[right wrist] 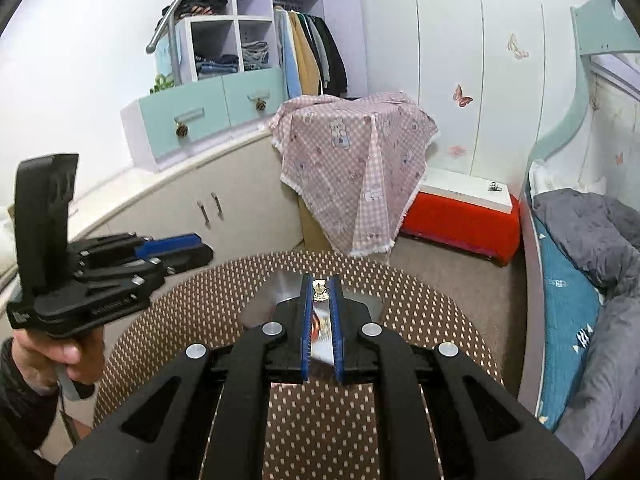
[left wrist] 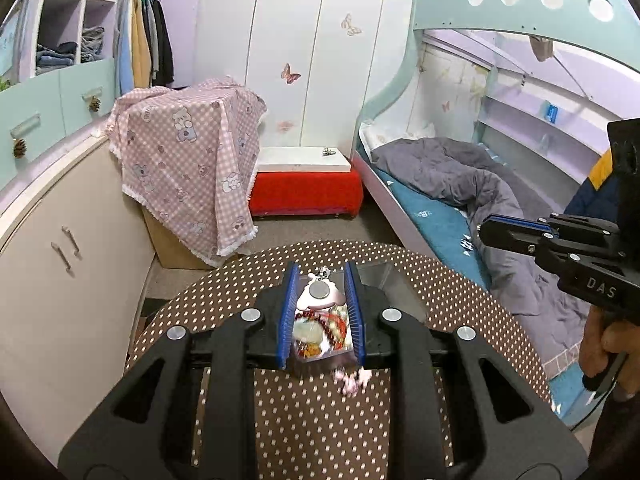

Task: Organize jewelry
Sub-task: 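Carry the bunny charm into the box with the left gripper and release it, then lower the right gripper to the remaining pink bunny charm and grasp it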

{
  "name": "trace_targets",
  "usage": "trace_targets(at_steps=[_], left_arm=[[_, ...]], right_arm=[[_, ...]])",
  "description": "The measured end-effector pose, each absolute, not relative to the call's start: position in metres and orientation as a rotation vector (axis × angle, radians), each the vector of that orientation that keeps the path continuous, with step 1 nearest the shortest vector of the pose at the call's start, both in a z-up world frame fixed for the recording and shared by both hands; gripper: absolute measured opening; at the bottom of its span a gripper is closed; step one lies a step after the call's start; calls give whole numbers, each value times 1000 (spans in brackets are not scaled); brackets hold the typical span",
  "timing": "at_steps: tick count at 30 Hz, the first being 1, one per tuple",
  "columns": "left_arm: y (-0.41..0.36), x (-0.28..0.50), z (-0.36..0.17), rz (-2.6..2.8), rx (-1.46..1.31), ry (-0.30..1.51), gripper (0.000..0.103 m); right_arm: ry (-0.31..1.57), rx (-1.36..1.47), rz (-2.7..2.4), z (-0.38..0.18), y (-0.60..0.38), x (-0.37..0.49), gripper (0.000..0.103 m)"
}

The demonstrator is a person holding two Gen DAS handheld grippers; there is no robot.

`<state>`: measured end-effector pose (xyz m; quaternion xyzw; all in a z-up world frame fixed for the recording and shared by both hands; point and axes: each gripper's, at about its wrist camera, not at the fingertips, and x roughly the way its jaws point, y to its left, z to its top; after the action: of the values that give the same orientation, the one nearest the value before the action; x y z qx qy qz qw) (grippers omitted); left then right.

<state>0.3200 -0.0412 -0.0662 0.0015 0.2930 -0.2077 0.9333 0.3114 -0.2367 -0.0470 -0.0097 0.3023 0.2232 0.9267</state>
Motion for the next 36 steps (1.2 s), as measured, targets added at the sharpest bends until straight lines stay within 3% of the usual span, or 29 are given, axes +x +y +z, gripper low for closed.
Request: trace_targets(at_steps=[10, 11, 12, 13, 14, 15, 17, 18, 22, 36], left_arm=[[-65, 359, -78, -445, -16, 691, 24], [-65, 362, -80, -439, -6, 704, 35], [-66, 364, -83, -424, 5, 718, 52], [-65, 364, -84, -403, 7, 712, 87], [-61, 361, -82, -387, -3, 681, 94], [-59, 359, -81, -379, -8, 667, 94], [-53, 357, -81, -354, -10, 674, 94], [-51, 357, -80, -339, -13, 672, 94], [-40, 349, -75, -294, -27, 647, 94], [-23, 311, -53, -221, -44, 542, 94]], right_arm=[[752, 60, 482, -76, -228, 361, 7], [765, 77, 474, -80, -229, 366, 8], [773, 90, 460, -83, -230, 368, 14], [794, 110, 440, -88, -233, 372, 20], [800, 121, 427, -91, -235, 375, 34], [796, 135, 408, -93, -239, 374, 54], [780, 158, 383, -93, -245, 372, 81], [770, 165, 363, -92, -247, 370, 89], [733, 204, 345, -88, -257, 362, 95], [662, 211, 340, -67, -258, 338, 95]])
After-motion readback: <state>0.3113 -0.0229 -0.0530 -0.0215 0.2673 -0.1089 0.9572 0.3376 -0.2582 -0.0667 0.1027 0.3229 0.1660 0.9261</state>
